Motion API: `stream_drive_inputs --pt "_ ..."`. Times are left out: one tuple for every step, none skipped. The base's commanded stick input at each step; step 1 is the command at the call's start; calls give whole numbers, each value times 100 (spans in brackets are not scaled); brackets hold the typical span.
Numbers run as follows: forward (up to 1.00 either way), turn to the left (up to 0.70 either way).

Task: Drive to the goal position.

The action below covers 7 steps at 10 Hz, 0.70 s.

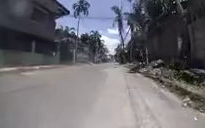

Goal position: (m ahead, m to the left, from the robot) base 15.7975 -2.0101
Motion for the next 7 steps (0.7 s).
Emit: stream_drive_inputs --pt "85 0" --pt "85 0" --pt "85 0" --pt "85 0" --pt "85 0" --pt "85 0" --pt "85 0"
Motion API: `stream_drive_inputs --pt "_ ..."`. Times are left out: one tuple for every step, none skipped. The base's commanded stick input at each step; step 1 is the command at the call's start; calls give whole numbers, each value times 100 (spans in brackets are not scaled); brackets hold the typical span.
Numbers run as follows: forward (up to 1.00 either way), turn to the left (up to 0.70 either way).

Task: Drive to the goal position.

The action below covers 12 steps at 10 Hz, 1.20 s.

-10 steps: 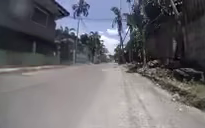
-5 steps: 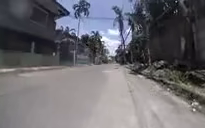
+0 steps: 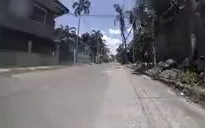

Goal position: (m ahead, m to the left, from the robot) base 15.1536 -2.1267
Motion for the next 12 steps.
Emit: stream_drive_inputs --pt "85 0" --pt "85 0" --pt "85 0" --pt "85 0" --pt "85 0" --pt "85 0" --pt "85 0" --pt "85 0" --pt "85 0" --pt "85 0" --pt "85 0" --pt "85 0"
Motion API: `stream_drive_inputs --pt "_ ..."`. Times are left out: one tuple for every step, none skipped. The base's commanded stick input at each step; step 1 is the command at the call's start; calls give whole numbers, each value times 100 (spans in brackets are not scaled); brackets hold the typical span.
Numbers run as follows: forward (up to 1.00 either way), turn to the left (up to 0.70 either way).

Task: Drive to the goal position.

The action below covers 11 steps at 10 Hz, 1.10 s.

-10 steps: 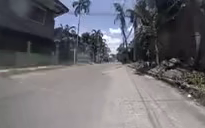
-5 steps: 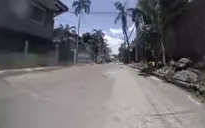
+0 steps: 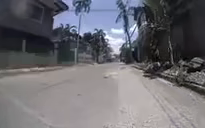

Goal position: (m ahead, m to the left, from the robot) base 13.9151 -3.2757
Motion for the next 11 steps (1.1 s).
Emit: stream_drive_inputs --pt "85 0" --pt "85 0" --pt "85 0" --pt "85 0" --pt "85 0" --pt "85 0" --pt "85 0" --pt "85 0" --pt "85 0" --pt "85 0" --pt "85 0"
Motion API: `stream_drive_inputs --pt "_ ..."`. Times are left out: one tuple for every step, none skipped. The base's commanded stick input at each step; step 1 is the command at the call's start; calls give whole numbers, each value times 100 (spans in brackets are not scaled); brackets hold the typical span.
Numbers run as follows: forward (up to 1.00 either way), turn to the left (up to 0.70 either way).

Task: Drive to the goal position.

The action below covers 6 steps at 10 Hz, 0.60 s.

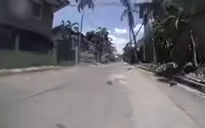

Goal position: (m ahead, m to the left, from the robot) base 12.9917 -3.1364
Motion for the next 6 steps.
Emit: stream_drive_inputs --pt "85 0" --pt "85 0" --pt "85 0" --pt "85 0" --pt "85 0" --pt "85 0"
